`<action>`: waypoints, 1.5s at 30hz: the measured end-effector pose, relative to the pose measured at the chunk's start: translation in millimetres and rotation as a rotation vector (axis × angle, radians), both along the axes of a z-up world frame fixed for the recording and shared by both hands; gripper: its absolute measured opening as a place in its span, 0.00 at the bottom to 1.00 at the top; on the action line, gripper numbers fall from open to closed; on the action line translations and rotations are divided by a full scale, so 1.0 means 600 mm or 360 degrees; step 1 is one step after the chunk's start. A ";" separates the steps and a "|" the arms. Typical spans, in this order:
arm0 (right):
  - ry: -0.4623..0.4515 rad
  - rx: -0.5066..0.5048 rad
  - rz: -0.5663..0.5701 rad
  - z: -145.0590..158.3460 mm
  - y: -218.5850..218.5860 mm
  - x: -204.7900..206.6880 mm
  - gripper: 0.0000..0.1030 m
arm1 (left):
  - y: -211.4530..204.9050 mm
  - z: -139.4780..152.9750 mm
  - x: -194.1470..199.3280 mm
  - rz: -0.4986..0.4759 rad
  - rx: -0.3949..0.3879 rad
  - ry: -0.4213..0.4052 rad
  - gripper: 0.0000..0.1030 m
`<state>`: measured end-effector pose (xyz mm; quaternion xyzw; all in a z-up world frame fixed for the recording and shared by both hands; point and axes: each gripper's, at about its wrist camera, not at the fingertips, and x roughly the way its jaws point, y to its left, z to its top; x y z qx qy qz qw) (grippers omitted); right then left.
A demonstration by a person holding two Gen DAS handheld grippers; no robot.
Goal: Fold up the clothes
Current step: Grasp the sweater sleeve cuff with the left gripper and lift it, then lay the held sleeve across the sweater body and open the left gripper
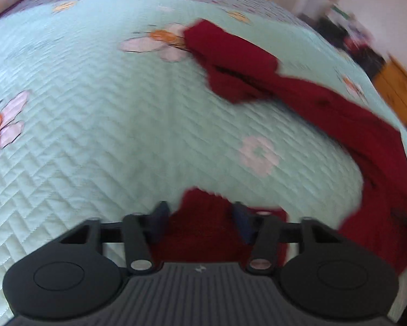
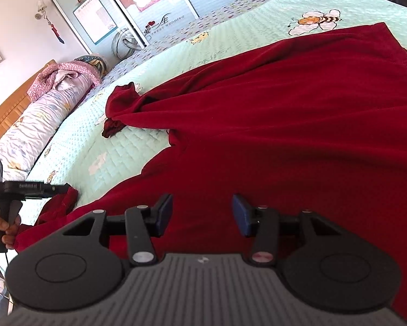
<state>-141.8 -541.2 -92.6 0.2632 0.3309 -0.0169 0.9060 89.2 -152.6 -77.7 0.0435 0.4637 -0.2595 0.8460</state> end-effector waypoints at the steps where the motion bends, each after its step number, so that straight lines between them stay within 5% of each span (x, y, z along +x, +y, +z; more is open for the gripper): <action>1: 0.0004 -0.0006 -0.0004 0.001 0.002 -0.001 0.50 | -0.008 0.002 -0.009 -0.0024 0.0030 -0.0028 0.23; 5: 0.0004 -0.0044 -0.0049 0.019 0.005 -0.022 0.50 | -0.005 0.030 -0.042 0.0090 -0.0018 -0.0116 0.15; 9: 0.0004 -0.0084 -0.0096 0.038 0.007 -0.044 0.50 | 0.069 0.093 -0.083 0.0423 -0.0093 -0.0284 0.15; 15: -0.0019 -0.0092 -0.0192 0.068 -0.001 -0.097 0.51 | 0.200 0.180 -0.144 0.0811 0.0017 -0.0489 0.15; 22: -0.0033 -0.0090 -0.0182 0.095 0.029 -0.139 0.51 | 0.321 0.153 -0.166 0.1377 0.0198 -0.0421 0.15; 27: -0.0038 -0.0102 -0.0206 0.115 0.037 -0.163 0.53 | 0.406 0.114 -0.190 0.1823 0.0166 -0.0257 0.22; 32: -0.0013 -0.0074 -0.0164 0.115 0.054 -0.172 0.55 | 0.428 0.113 -0.240 0.1896 -0.0113 -0.0169 0.38; 34: -0.0004 -0.0052 -0.0138 0.113 0.061 -0.173 0.59 | 0.423 0.129 -0.270 0.1871 -0.0292 -0.0209 0.57; 36: 0.0003 -0.0030 -0.0074 0.110 0.077 -0.167 0.59 | 0.424 0.143 -0.295 0.1844 -0.0456 -0.0249 0.64; 42: 0.0024 0.0027 0.0144 0.104 0.130 -0.144 0.59 | 0.420 0.108 -0.329 0.1813 -0.0592 -0.0045 0.72; 45: 0.0053 0.0055 0.0234 0.096 0.158 -0.130 0.59 | 0.409 0.051 -0.334 0.1795 -0.0738 0.0167 0.72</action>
